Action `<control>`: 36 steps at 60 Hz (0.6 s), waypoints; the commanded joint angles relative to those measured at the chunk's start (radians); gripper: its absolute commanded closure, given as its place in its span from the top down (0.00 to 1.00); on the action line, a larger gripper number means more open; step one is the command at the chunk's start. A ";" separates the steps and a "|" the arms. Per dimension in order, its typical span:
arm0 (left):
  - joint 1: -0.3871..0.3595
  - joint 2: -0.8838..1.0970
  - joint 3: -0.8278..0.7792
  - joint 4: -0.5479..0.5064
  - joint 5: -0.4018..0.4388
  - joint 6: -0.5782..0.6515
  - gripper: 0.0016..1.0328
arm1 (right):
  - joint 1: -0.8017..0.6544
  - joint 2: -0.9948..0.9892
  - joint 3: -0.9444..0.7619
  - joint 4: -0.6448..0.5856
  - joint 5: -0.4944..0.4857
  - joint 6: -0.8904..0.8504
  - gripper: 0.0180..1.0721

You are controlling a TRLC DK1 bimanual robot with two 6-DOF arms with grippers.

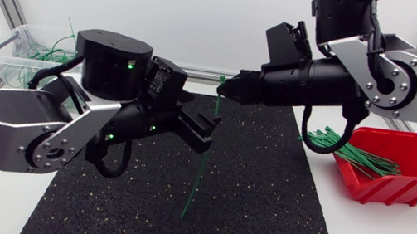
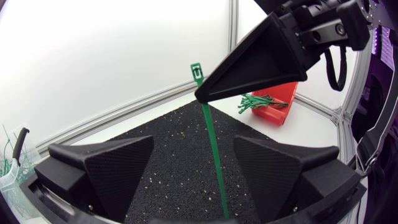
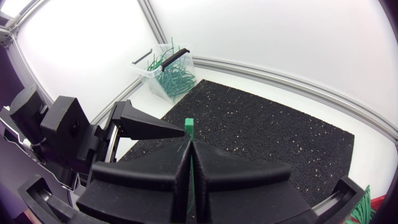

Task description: Take a green cable tie from the red box, thread the tail through the head to close it, then place it in the transparent bin on the left.

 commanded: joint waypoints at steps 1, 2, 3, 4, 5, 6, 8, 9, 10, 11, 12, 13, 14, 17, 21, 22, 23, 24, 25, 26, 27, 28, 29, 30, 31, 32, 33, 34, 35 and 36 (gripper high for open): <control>-0.004 0.000 -0.023 0.020 -0.022 0.018 0.87 | 0.024 -0.017 0.010 0.012 0.022 0.028 0.07; -0.006 0.000 -0.022 0.021 -0.029 0.018 0.87 | 0.027 -0.017 0.010 0.012 0.026 0.028 0.07; -0.006 0.000 -0.022 0.023 -0.037 0.018 0.87 | 0.028 -0.017 0.010 0.012 0.028 0.028 0.07; -0.007 0.000 -0.022 0.024 -0.040 0.018 0.87 | 0.031 -0.017 0.010 0.012 0.029 0.028 0.07; -0.007 0.000 -0.022 0.029 -0.046 0.018 0.87 | 0.033 -0.015 0.011 0.012 0.031 0.028 0.07; -0.007 0.001 -0.022 0.031 -0.051 0.018 0.87 | 0.034 -0.014 0.011 0.012 0.033 0.028 0.07; -0.012 0.001 -0.022 0.035 -0.057 0.018 0.87 | 0.034 -0.012 0.011 0.012 0.039 0.043 0.07; -0.013 0.001 -0.022 0.037 -0.060 0.017 0.87 | 0.034 -0.011 0.011 0.015 0.039 0.051 0.07; -0.015 0.001 -0.023 0.040 -0.062 0.018 0.87 | 0.036 -0.009 0.011 0.015 0.039 0.051 0.07; -0.015 0.003 -0.023 0.043 -0.069 0.018 0.87 | 0.039 -0.009 0.011 0.015 0.040 0.053 0.07; -0.018 0.003 -0.023 0.046 -0.074 0.018 0.87 | 0.039 -0.008 0.011 0.015 0.040 0.053 0.07; -0.021 0.003 -0.025 0.049 -0.083 0.018 0.87 | 0.039 -0.008 0.011 0.015 0.040 0.053 0.07; -0.025 0.004 -0.025 0.052 -0.089 0.018 0.87 | 0.039 -0.008 0.011 0.015 0.040 0.053 0.07; -0.032 0.009 -0.023 0.057 -0.097 0.021 0.85 | 0.039 -0.008 0.011 0.015 0.040 0.054 0.07; -0.039 0.020 -0.020 0.066 -0.117 0.024 0.84 | 0.039 -0.011 0.010 0.015 0.048 0.054 0.07; -0.041 0.021 -0.020 0.067 -0.120 0.024 0.84 | 0.039 -0.011 0.010 0.015 0.048 0.054 0.07; -0.042 0.024 -0.020 0.069 -0.121 0.024 0.83 | 0.039 -0.012 0.010 0.015 0.049 0.056 0.07; -0.044 0.026 -0.020 0.071 -0.123 0.024 0.82 | 0.039 -0.012 0.010 0.015 0.049 0.056 0.07; -0.045 0.026 -0.022 0.072 -0.126 0.024 0.81 | 0.039 -0.012 0.010 0.015 0.049 0.056 0.07; -0.047 0.029 -0.022 0.074 -0.131 0.024 0.81 | 0.039 -0.012 0.010 0.015 0.049 0.056 0.07; -0.050 0.029 -0.023 0.077 -0.140 0.024 0.80 | 0.039 -0.014 0.010 0.015 0.049 0.056 0.07; -0.052 0.030 -0.023 0.078 -0.146 0.024 0.80 | 0.039 -0.014 0.008 0.015 0.049 0.056 0.07; -0.056 0.030 -0.025 0.081 -0.152 0.026 0.80 | 0.039 -0.014 0.008 0.015 0.049 0.056 0.07; -0.059 0.030 -0.025 0.083 -0.158 0.030 0.79 | 0.039 -0.014 0.008 0.015 0.051 0.056 0.07; -0.064 0.030 -0.026 0.086 -0.166 0.032 0.78 | 0.039 -0.012 0.008 0.015 0.051 0.057 0.07; -0.065 0.030 -0.028 0.090 -0.172 0.032 0.76 | 0.040 -0.014 0.008 0.013 0.051 0.057 0.07; -0.067 0.030 -0.029 0.095 -0.175 0.034 0.76 | 0.040 -0.012 0.007 0.013 0.052 0.057 0.07; -0.068 0.030 -0.031 0.100 -0.175 0.034 0.75 | 0.040 -0.012 0.007 0.013 0.054 0.057 0.07; -0.072 0.032 -0.031 0.103 -0.178 0.034 0.74 | 0.040 -0.012 0.007 0.013 0.054 0.057 0.07; -0.075 0.032 -0.031 0.103 -0.181 0.035 0.73 | 0.040 -0.012 0.007 0.013 0.054 0.059 0.07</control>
